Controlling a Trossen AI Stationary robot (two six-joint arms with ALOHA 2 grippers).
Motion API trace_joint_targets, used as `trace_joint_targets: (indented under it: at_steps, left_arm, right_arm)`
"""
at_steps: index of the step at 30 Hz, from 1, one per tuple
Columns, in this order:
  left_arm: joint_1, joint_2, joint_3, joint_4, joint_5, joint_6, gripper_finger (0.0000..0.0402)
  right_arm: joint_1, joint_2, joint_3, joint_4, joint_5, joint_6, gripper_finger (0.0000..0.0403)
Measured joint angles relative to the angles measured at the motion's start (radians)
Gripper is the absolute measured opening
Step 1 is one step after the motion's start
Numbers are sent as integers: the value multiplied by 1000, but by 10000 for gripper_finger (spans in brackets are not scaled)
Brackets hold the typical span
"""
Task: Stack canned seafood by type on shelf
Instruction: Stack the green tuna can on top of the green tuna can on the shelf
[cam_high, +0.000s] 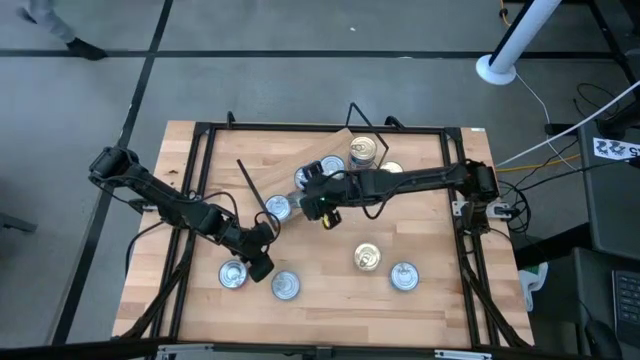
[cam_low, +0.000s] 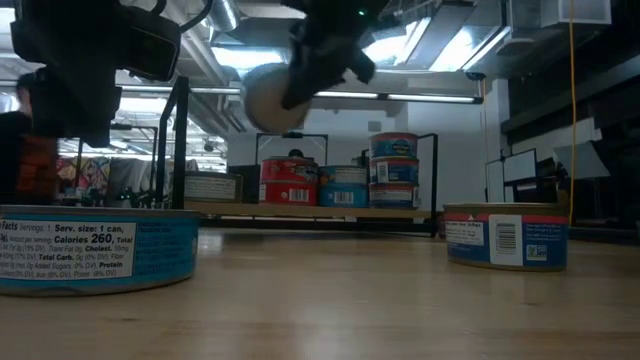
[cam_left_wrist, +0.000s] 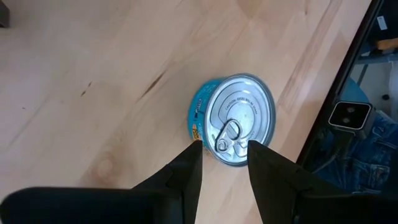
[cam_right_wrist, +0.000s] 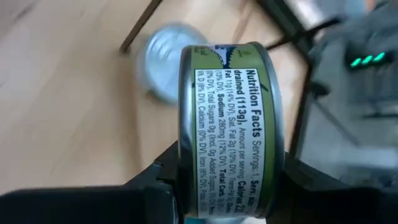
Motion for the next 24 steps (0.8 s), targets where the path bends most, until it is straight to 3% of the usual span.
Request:
trace_joint_targets:
  at_steps: [7, 15, 19, 24]
  left_arm:
    - [0, 0, 0, 0, -21, 6, 120]
    - [-1, 0, 0, -10, -30, 43, 120]
    - [-1, 0, -1, -18, -40, 49, 120]
    - [-1, 0, -1, -18, -46, 63, 120]
  right_arm:
    - [0, 17, -25, 203, -35, -37, 134]
    - [0, 34, -194, 520, -11, -172, 134]
    - [1, 34, -267, 708, 55, -254, 134]
    - [0, 34, -342, 846, 19, -282, 134]
